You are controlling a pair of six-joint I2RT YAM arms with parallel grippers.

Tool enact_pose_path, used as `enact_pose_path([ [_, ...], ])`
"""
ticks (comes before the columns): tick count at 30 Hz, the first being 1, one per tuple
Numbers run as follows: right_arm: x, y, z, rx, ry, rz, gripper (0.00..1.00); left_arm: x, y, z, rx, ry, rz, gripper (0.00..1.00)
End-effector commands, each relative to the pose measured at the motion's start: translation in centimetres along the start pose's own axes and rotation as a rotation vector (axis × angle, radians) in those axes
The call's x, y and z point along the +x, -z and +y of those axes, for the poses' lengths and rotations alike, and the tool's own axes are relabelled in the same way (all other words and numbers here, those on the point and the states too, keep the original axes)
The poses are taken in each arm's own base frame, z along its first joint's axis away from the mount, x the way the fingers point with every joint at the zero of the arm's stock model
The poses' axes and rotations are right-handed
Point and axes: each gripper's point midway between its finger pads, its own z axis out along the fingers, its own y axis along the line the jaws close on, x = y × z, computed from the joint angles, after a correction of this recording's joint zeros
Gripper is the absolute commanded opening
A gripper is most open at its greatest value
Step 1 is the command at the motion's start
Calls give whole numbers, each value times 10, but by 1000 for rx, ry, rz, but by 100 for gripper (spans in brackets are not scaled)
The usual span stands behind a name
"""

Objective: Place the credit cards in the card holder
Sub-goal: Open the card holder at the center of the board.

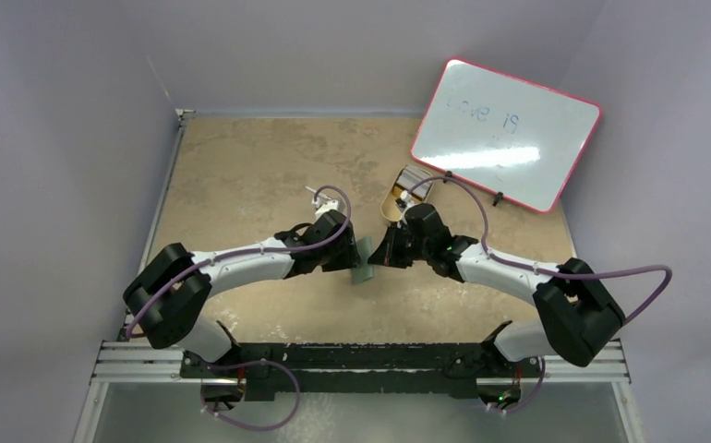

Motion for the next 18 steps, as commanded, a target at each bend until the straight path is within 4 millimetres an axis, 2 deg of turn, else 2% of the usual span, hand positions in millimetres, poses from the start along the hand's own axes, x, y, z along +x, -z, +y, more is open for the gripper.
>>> enact_pose_path([
  [1, -17, 5, 27, -68, 13, -51, 0, 3, -14, 3, 2, -26, -2, 44],
  [5, -16, 5, 30, -76, 20, -51, 0, 5, -20, 15, -51, -37, -2, 38],
  [9, -16, 6, 29, -72, 20, -54, 0, 9, -25, 28, -108, -56, 8, 27],
  [16, -14, 7, 20, -42, 15, -63, 0, 14, -25, 45, -186, -86, 23, 0],
  [18, -13, 8, 16, -26, 13, -69, 0, 13, -23, 51, -214, -96, 19, 0],
])
